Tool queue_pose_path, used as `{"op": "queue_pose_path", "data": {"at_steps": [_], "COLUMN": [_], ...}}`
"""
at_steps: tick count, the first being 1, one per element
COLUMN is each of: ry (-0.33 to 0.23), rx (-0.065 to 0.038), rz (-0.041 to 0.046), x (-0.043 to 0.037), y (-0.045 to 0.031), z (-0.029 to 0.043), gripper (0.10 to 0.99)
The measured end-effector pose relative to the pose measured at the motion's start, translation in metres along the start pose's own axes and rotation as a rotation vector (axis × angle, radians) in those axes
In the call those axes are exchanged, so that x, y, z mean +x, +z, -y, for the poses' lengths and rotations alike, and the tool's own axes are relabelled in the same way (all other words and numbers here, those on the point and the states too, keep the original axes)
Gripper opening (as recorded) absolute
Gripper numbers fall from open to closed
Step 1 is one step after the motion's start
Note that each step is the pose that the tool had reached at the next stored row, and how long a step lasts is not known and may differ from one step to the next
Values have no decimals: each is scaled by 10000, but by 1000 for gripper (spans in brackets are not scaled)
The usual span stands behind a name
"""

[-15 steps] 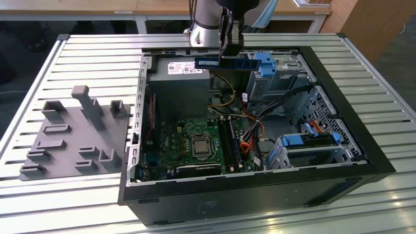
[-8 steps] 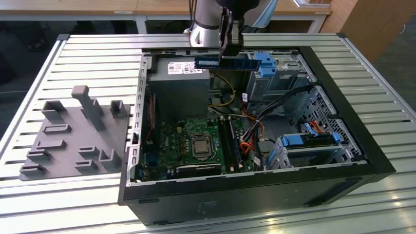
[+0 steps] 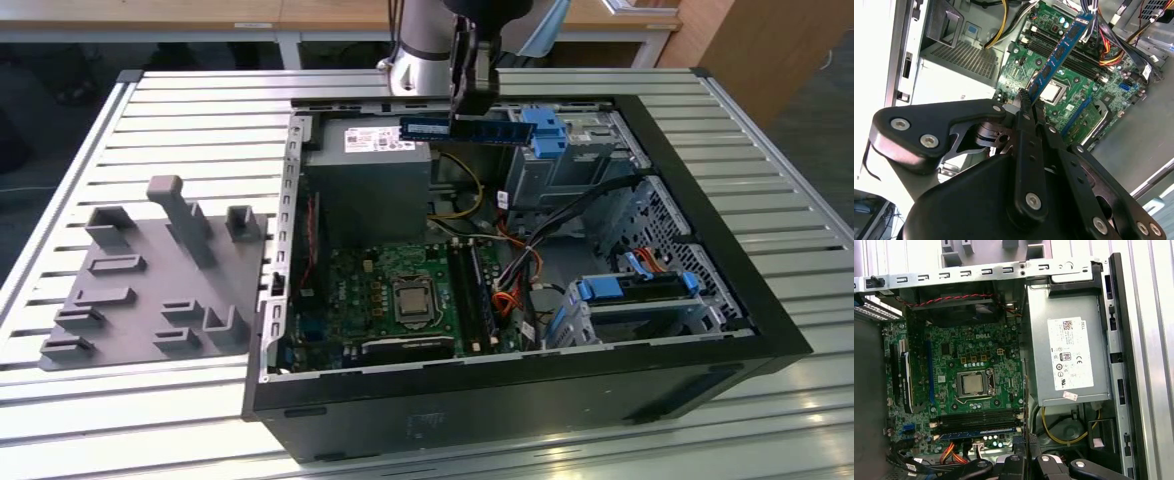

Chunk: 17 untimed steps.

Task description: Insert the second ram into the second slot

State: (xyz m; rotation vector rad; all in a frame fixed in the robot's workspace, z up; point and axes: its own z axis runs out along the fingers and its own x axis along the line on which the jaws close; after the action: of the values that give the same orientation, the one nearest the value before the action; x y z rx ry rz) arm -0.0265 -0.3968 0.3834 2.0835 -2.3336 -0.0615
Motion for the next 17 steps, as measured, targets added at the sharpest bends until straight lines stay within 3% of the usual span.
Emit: {"op": "queue_pose_path", "data": {"at_steps": [17], "ry": [171], "rx": [3], "rz": [7], "x": [0], "y": [0], "z": [0], "gripper": [141]}}
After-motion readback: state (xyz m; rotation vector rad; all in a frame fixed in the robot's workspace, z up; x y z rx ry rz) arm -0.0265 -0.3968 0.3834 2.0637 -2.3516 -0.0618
